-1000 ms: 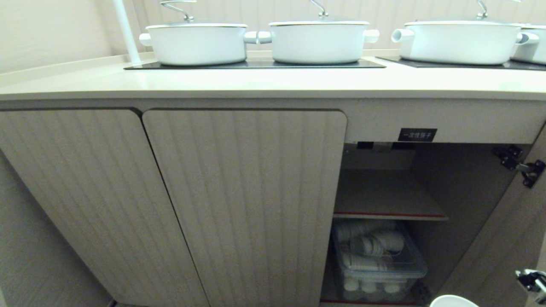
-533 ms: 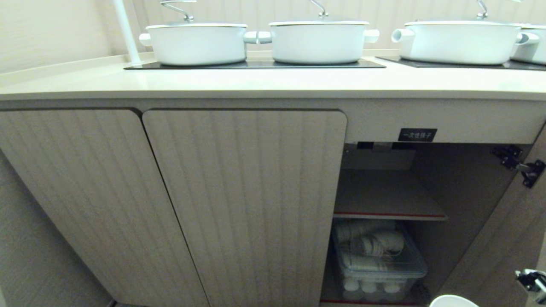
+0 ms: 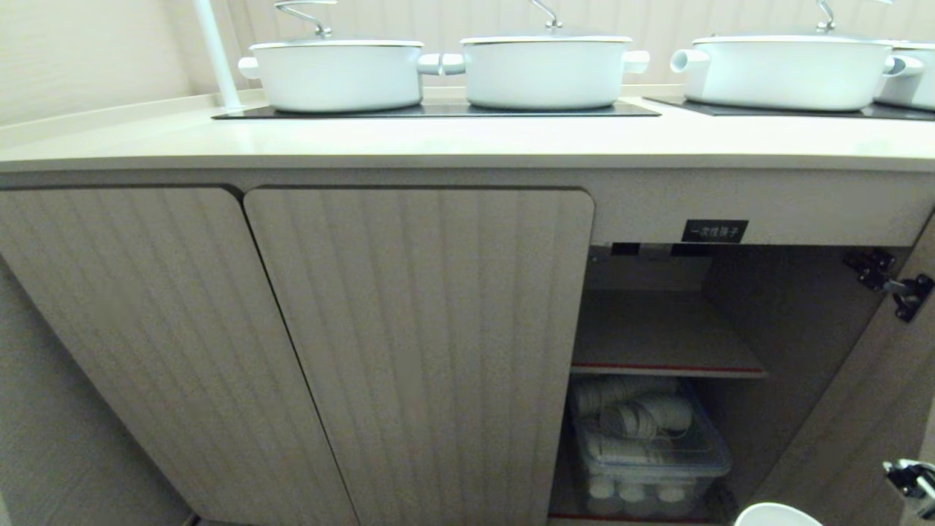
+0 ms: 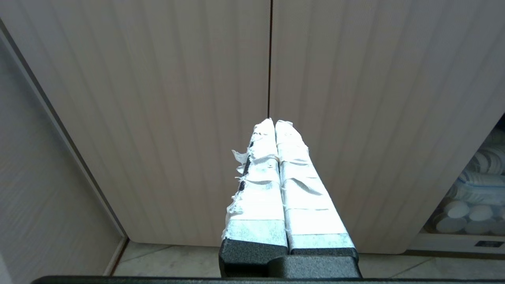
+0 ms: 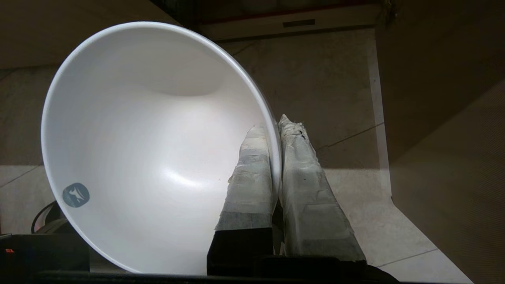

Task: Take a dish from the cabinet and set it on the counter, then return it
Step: Place it on the table

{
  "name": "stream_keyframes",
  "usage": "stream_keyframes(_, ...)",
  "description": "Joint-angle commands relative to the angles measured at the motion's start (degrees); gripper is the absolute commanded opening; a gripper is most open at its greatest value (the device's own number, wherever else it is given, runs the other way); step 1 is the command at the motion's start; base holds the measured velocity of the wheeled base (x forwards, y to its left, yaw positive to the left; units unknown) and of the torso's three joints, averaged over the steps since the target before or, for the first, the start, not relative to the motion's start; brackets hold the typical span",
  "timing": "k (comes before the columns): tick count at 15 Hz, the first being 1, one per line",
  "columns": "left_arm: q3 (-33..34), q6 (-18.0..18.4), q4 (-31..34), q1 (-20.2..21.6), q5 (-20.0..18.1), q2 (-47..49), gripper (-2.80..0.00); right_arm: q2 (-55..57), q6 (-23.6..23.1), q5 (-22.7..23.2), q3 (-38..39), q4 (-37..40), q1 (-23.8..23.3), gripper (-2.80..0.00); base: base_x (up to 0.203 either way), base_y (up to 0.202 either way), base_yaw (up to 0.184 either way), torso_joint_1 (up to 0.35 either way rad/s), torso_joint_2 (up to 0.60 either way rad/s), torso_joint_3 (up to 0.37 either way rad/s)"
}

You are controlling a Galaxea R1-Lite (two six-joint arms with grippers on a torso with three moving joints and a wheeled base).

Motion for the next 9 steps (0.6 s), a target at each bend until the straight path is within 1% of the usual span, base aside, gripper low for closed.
stream_keyframes(1, 0.0, 0.0, 0.0, 0.1, 0.0, 0.0, -2.8, 0.0, 0.0, 0.0, 0.0, -0.2, 0.0, -2.8, 0.0, 0.0, 0.0, 0.0, 0.0, 0.0)
stream_keyframes(9, 0.0, 0.0, 0.0, 0.0, 0.0, 0.0, -2.8, -0.5, 0.0, 0.0, 0.0, -0.3, 0.0, -2.8, 0.0, 0.0, 0.0, 0.0, 0.0, 0.0)
